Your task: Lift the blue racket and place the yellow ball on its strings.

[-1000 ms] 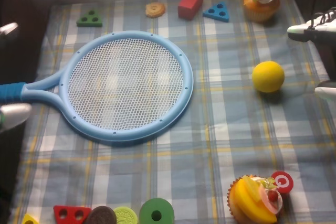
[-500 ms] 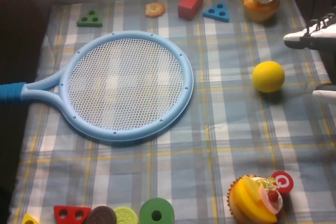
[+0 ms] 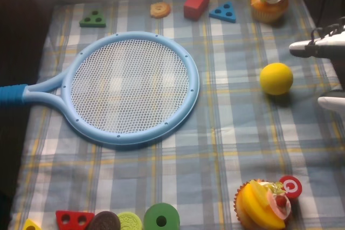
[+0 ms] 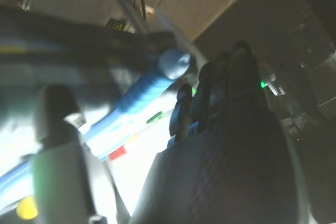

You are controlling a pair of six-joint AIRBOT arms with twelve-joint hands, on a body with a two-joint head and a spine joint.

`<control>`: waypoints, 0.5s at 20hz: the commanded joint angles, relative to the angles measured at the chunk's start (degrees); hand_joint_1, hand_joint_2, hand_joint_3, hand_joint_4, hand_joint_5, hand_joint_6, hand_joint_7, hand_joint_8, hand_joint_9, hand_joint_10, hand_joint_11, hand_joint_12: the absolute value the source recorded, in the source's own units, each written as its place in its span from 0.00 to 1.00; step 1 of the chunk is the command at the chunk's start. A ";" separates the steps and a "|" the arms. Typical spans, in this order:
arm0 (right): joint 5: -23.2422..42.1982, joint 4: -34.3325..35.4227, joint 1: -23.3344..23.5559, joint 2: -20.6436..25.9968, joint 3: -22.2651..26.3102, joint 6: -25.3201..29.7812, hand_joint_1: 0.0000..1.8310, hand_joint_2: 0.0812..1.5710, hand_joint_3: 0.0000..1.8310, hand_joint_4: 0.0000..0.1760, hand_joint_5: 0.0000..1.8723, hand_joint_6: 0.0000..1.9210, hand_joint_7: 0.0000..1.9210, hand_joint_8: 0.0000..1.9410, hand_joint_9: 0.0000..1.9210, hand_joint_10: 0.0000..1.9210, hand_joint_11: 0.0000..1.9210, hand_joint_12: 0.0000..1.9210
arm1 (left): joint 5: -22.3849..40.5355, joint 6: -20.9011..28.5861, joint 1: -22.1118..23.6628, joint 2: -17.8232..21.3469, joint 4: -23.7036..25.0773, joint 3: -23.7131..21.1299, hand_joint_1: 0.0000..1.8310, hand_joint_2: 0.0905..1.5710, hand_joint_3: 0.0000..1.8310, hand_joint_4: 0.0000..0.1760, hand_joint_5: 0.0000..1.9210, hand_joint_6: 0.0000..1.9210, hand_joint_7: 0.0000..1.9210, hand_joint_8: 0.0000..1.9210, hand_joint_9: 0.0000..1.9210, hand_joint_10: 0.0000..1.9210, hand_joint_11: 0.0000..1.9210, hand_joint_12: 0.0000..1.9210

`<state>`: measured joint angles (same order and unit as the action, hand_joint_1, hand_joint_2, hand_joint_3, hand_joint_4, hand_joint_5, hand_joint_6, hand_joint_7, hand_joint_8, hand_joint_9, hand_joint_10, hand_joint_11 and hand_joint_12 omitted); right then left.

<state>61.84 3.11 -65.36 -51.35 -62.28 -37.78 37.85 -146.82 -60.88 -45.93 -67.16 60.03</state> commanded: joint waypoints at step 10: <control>6.18 0.81 0.30 -1.01 -0.37 0.10 0.44 0.77 0.00 0.00 0.27 0.00 0.35 0.00 0.33 0.01 0.19 0.33 | -2.37 -8.75 2.83 -3.78 -5.13 5.55 0.56 0.53 0.00 1.00 0.12 0.01 0.12 0.00 0.05 0.00 0.04 0.02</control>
<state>61.39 3.05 -65.41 -52.31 -62.46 -37.78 31.64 -155.33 -58.61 -49.63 -73.36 65.32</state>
